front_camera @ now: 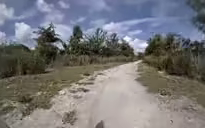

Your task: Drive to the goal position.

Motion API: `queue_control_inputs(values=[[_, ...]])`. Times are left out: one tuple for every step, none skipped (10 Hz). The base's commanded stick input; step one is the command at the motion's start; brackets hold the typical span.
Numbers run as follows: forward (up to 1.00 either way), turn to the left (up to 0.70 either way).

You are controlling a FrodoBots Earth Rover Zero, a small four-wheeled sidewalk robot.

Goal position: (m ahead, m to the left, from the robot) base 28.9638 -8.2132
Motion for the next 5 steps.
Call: queue_control_inputs(values=[[0.85,0.0],[0.85,0.0],[0.85,0.0],[0.85,0.0],[0.85,0.0]])
